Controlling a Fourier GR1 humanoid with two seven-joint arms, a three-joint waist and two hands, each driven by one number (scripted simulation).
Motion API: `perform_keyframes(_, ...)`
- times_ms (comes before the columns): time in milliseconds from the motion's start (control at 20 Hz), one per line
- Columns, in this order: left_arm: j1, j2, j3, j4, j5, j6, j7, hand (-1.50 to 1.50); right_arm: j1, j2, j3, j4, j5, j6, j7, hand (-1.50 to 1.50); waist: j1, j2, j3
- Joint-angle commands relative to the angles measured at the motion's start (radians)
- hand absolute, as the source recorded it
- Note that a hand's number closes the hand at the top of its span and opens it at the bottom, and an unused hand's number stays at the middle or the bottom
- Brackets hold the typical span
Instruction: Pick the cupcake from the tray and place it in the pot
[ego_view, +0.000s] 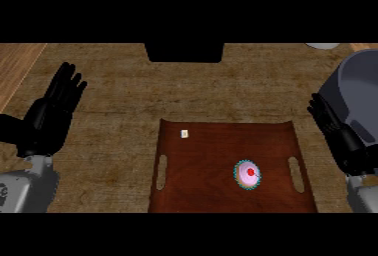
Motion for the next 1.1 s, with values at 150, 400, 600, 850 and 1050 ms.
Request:
perform_keyframes(150,0.124,-0.028,-0.021,-0.025,-0.088,0.033,-0.134,0.00,-0.059,-0.051,-0.119,-0.225,-0.060,0.131,-0.353,1.50,-0.036,0.002,0.001)
perform_keyframes(400,0.206,-0.100,-0.074,-0.012,-0.152,0.078,-0.236,0.00,0.101,-0.046,-0.279,-0.205,0.077,-0.170,-0.407,-1.50,-0.073,0.013,-0.001)
perform_keyframes(600,0.232,-0.150,-0.127,0.023,-0.199,0.090,-0.319,0.00,0.267,0.057,-0.192,-0.361,0.067,-0.029,-0.718,-1.50,-0.052,0.017,-0.001)
perform_keyframes(850,0.250,-0.138,-0.115,-0.014,-0.180,0.062,-0.297,0.00,0.466,0.083,-0.178,-0.569,0.135,-0.032,-0.811,-1.50,-0.034,0.020,-0.002)
perform_keyframes(1050,0.232,-0.159,-0.131,-0.001,-0.206,0.087,-0.298,0.00,0.626,-0.012,-0.174,-0.653,0.293,-0.063,-0.699,-1.50,-0.047,0.019,-0.003)
